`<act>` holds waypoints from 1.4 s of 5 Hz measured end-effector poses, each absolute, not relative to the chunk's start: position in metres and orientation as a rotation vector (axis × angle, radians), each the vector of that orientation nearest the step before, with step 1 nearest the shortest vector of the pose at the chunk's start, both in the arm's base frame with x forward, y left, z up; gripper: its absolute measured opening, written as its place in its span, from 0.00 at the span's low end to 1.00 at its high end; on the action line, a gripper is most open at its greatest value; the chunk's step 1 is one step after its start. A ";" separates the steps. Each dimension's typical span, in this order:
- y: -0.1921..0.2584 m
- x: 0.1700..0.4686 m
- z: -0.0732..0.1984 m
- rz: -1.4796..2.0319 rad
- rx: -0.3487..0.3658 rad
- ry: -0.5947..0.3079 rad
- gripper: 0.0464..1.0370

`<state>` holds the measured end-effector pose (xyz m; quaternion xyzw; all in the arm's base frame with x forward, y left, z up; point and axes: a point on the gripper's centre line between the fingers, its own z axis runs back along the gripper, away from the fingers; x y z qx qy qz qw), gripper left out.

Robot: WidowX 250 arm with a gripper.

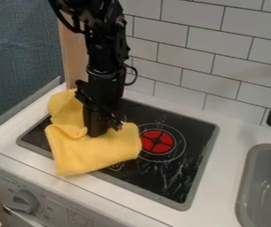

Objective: Unfold the cloth from top left to bottom right

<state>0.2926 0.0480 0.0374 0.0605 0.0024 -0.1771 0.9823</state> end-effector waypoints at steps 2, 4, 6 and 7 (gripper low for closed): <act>0.029 0.287 0.070 -0.343 0.036 -0.012 0.02; -0.014 0.266 0.089 -0.475 -0.046 -0.019 0.02; -0.050 0.226 0.079 -0.640 -0.045 0.016 0.02; -0.049 0.221 0.061 -0.647 -0.028 0.037 0.02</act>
